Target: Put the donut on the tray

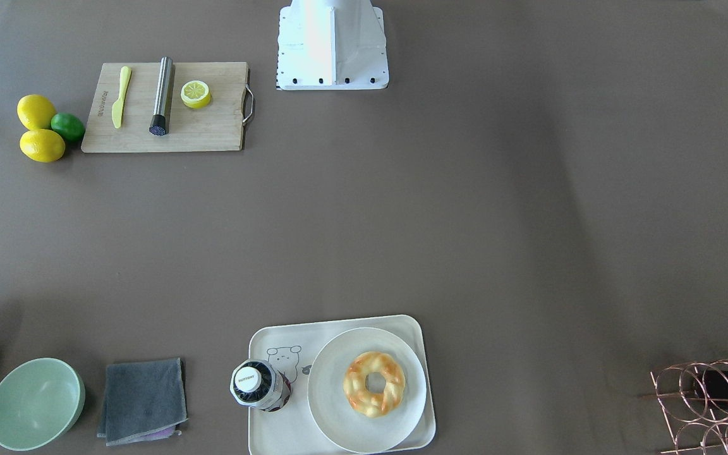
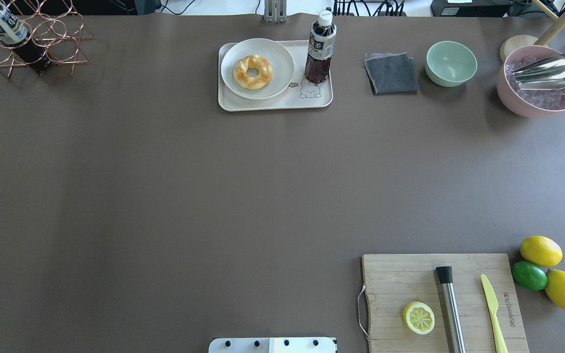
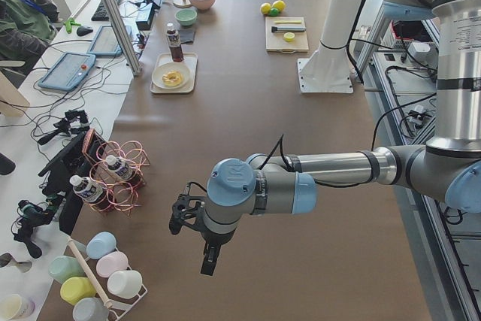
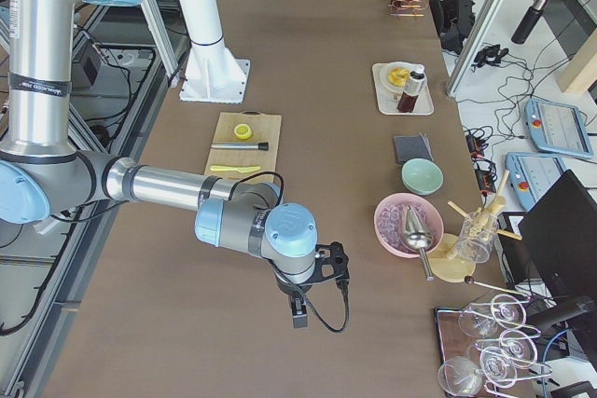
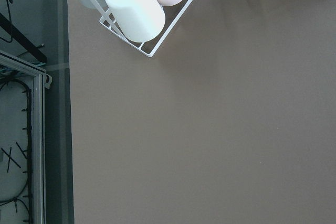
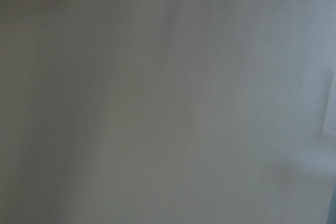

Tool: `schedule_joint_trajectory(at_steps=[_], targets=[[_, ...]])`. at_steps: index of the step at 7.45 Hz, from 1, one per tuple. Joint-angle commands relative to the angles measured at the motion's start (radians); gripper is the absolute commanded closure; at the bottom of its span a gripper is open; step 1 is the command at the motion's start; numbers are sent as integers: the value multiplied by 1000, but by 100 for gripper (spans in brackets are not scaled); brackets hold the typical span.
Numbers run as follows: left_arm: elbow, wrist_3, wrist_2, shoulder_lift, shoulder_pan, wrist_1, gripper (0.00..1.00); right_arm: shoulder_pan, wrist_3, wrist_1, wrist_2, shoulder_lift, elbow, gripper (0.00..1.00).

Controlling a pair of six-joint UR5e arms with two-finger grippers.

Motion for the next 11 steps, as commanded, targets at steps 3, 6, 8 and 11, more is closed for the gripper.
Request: schedule_joint_trajectory(at_steps=[3, 6, 8, 11], targets=[[5, -2, 6, 32, -1, -13, 1, -83, 8, -1, 7, 11, 0, 0], [-1, -8, 6, 32, -1, -13, 1, -129, 203, 2, 5, 11, 12, 0], [2, -7, 5, 34, -1, -12, 1, -129, 203, 2, 5, 11, 12, 0], [-3, -8, 2, 45, -1, -12, 1, -129, 198, 2, 5, 8, 12, 0]])
